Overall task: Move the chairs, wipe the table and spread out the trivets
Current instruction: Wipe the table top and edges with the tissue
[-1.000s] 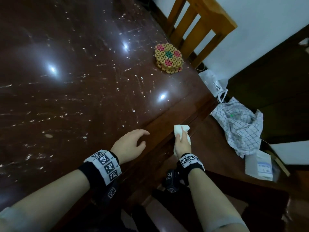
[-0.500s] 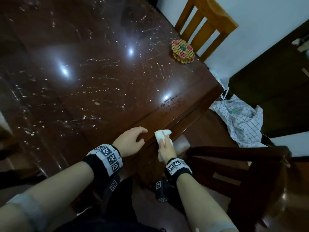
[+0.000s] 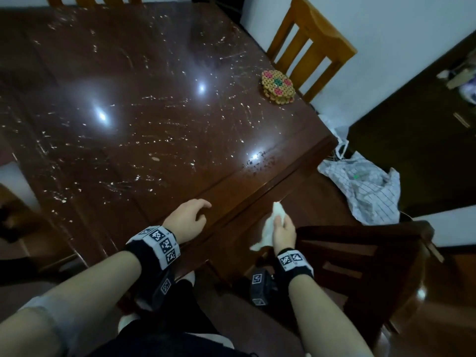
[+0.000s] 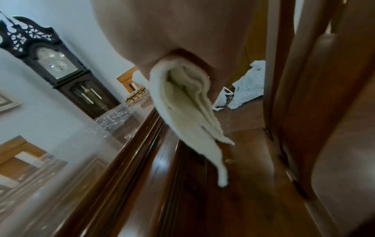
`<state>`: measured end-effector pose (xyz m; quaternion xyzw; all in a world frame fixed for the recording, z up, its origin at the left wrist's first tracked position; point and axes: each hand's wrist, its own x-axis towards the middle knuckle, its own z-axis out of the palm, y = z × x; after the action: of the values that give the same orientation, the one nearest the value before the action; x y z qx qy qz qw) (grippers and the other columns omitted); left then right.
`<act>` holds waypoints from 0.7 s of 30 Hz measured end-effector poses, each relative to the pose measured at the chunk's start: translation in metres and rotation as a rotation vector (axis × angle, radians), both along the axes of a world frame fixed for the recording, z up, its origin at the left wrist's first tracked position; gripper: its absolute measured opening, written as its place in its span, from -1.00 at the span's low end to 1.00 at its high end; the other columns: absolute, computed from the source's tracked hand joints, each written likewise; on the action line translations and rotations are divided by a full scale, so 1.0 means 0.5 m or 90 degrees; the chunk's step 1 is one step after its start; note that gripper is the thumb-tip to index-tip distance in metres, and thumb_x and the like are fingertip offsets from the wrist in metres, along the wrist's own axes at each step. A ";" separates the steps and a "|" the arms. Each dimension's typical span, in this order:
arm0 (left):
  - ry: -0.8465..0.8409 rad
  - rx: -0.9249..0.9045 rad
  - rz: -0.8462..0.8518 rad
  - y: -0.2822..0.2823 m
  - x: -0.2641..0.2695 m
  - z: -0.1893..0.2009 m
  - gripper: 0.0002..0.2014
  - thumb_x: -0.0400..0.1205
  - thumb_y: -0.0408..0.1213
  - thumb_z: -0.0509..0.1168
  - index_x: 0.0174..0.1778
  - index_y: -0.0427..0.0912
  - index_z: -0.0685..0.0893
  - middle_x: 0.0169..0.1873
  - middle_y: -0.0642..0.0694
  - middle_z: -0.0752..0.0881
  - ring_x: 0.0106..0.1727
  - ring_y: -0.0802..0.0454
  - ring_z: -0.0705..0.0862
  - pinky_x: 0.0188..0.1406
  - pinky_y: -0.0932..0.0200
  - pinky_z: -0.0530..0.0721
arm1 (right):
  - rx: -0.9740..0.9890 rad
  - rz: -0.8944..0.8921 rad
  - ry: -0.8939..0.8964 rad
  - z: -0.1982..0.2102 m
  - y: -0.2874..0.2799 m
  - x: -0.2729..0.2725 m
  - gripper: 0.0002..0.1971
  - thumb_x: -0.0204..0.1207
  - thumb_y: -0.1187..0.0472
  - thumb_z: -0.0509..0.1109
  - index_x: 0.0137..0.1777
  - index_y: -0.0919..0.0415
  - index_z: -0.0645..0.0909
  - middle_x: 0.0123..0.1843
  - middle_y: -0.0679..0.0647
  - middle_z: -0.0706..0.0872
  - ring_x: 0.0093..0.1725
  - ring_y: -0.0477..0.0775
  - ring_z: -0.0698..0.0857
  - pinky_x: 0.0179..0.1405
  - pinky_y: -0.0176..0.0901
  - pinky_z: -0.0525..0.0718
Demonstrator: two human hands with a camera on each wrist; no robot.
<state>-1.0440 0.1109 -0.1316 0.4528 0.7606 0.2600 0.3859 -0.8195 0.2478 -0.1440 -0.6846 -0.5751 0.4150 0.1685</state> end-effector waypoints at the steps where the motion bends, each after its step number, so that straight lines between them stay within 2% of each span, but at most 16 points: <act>1: 0.008 -0.002 0.013 -0.001 -0.006 -0.001 -0.64 0.68 -0.28 0.19 0.41 0.02 0.52 0.39 0.06 0.55 0.41 0.11 0.50 0.41 0.12 0.49 | 0.016 0.009 -0.018 0.004 0.028 -0.001 -0.61 0.71 0.19 0.15 0.48 0.29 0.48 0.38 0.28 0.60 0.37 0.27 0.55 0.33 -0.07 0.44; 6: 0.048 -0.017 0.042 -0.003 -0.036 -0.008 -0.64 0.68 -0.27 0.20 0.42 0.01 0.53 0.38 0.09 0.56 0.40 0.14 0.51 0.40 0.21 0.47 | -0.032 0.123 -0.084 -0.018 0.120 -0.044 -0.54 0.74 0.08 0.02 0.62 0.05 0.29 0.46 0.21 0.54 0.43 0.29 0.49 0.39 0.02 0.38; 9: 0.053 -0.024 0.060 -0.003 -0.050 -0.013 -0.64 0.68 -0.28 0.19 0.41 0.00 0.54 0.37 0.08 0.56 0.40 0.15 0.51 0.37 0.28 0.44 | -0.014 0.197 -0.147 -0.052 0.138 -0.075 -0.53 0.73 0.06 -0.02 0.63 -0.05 0.28 0.51 0.14 0.48 0.41 0.26 0.51 0.36 0.03 0.42; 12: 0.045 -0.022 0.071 -0.005 -0.057 -0.016 -0.65 0.69 -0.28 0.19 0.41 0.01 0.54 0.36 0.10 0.56 0.39 0.17 0.51 0.35 0.29 0.43 | 0.023 0.195 -0.184 -0.077 0.132 -0.095 -0.53 0.72 0.07 -0.03 0.61 0.01 0.31 0.41 0.21 0.56 0.28 0.26 0.57 0.25 0.05 0.53; 16: 0.040 -0.019 0.073 -0.014 -0.064 -0.015 -0.64 0.70 -0.27 0.18 0.42 0.02 0.53 0.36 0.12 0.55 0.39 0.17 0.50 0.34 0.29 0.42 | 0.013 0.200 -0.188 -0.080 0.107 -0.099 -0.55 0.75 0.08 -0.01 0.61 0.11 0.32 0.38 0.25 0.57 0.30 0.29 0.57 0.23 0.05 0.50; 21: 0.048 0.001 0.077 -0.062 -0.089 -0.015 -0.64 0.70 -0.26 0.19 0.42 0.04 0.52 0.37 0.13 0.56 0.40 0.18 0.49 0.38 0.25 0.44 | 0.004 0.212 -0.169 -0.089 0.030 -0.111 -0.55 0.72 0.06 -0.01 0.57 0.02 0.35 0.28 0.19 0.63 0.19 0.21 0.61 0.17 0.04 0.56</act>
<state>-1.0885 0.0797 -0.1389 0.4161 0.8004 0.2658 0.3401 -0.8752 0.2626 -0.1886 -0.6283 -0.6986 0.3416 0.0229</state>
